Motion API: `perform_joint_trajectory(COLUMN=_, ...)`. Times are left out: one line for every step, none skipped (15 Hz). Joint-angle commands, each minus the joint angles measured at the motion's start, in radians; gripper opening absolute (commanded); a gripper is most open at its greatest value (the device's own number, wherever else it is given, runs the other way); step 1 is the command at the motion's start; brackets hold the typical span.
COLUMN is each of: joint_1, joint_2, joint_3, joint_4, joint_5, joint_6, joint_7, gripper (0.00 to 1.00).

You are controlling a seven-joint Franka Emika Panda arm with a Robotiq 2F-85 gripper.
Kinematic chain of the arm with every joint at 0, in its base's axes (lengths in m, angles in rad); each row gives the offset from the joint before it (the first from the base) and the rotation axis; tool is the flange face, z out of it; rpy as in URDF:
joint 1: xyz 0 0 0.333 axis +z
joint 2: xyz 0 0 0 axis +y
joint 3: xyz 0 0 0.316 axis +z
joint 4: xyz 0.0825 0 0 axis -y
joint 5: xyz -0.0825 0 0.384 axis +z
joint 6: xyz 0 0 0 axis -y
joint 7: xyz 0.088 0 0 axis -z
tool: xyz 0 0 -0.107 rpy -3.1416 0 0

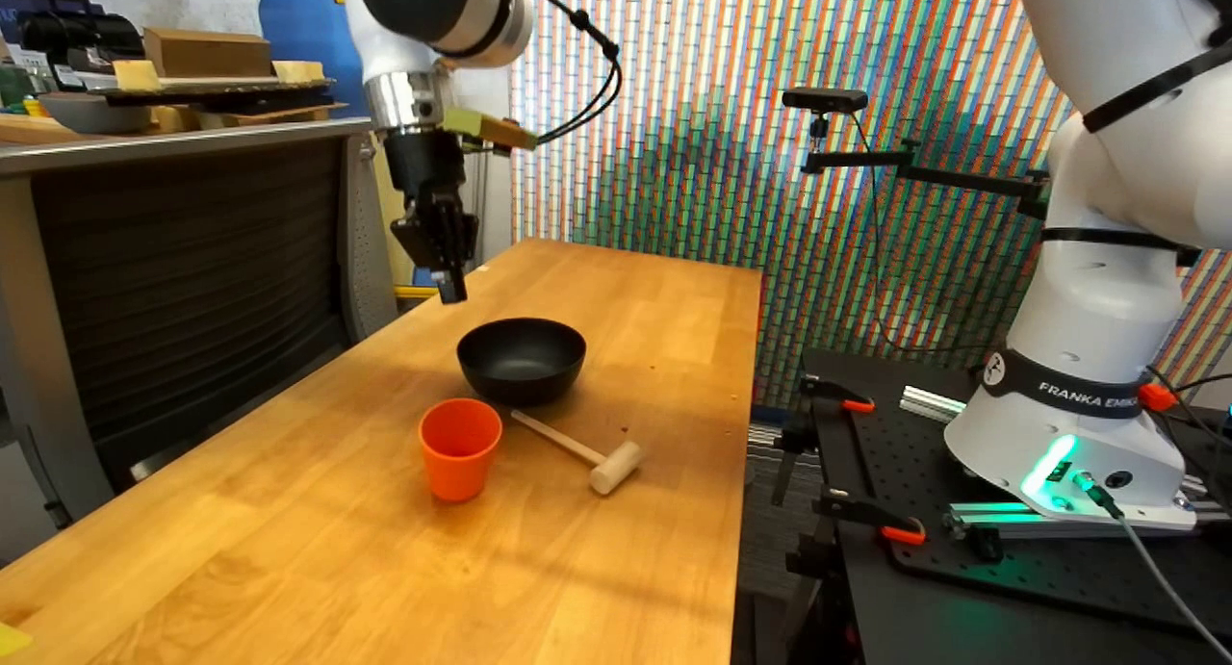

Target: Put the orange cup in the black bowl

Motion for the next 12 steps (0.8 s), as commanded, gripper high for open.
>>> perform_joint_trajectory(joint_1=-0.048, joint_2=-0.139, joint_3=-0.005, joint_4=-0.091, joint_5=0.057, joint_6=0.014, joint_7=-0.04, gripper=0.11)
perform_joint_trajectory(joint_1=-0.061, joint_2=-0.169, joint_3=-0.008, joint_4=-0.11, joint_5=0.07, joint_6=0.021, joint_7=-0.049, gripper=0.11)
perform_joint_trajectory(joint_1=-0.069, joint_2=-0.192, joint_3=-0.011, joint_4=-0.123, joint_5=0.079, joint_6=0.026, joint_7=-0.054, gripper=0.11)
perform_joint_trajectory(joint_1=-0.076, joint_2=-0.215, joint_3=-0.014, joint_4=-0.138, joint_5=0.089, joint_6=0.033, joint_7=-0.062, gripper=0.11)
perform_joint_trajectory(joint_1=-0.081, joint_2=-0.234, joint_3=-0.017, joint_4=-0.151, joint_5=0.094, joint_6=0.037, joint_7=-0.072, gripper=0.11)
perform_joint_trajectory(joint_1=-0.08, joint_2=-0.252, joint_3=-0.023, joint_4=-0.165, joint_5=0.088, joint_6=0.048, joint_7=-0.078, gripper=0.11)
perform_joint_trajectory(joint_1=-0.079, joint_2=-0.272, joint_3=-0.027, joint_4=-0.182, joint_5=0.082, joint_6=0.059, joint_7=-0.083, gripper=0.11)
perform_joint_trajectory(joint_1=-0.072, joint_2=-0.289, joint_3=-0.032, joint_4=-0.199, joint_5=0.069, joint_6=0.084, joint_7=-0.082, gripper=0.11)
perform_joint_trajectory(joint_1=-0.066, joint_2=-0.306, joint_3=-0.035, joint_4=-0.218, joint_5=0.058, joint_6=0.11, joint_7=-0.082, gripper=0.11)
perform_joint_trajectory(joint_1=-0.06, joint_2=-0.319, joint_3=-0.037, joint_4=-0.233, joint_5=0.049, joint_6=0.135, joint_7=-0.076, gripper=0.11)
perform_joint_trajectory(joint_1=-0.053, joint_2=-0.329, joint_3=-0.038, joint_4=-0.245, joint_5=0.035, joint_6=0.162, joint_7=-0.074, gripper=0.11)
perform_joint_trajectory(joint_1=-0.048, joint_2=-0.339, joint_3=-0.038, joint_4=-0.258, joint_5=0.022, joint_6=0.181, joint_7=-0.071, gripper=0.11)
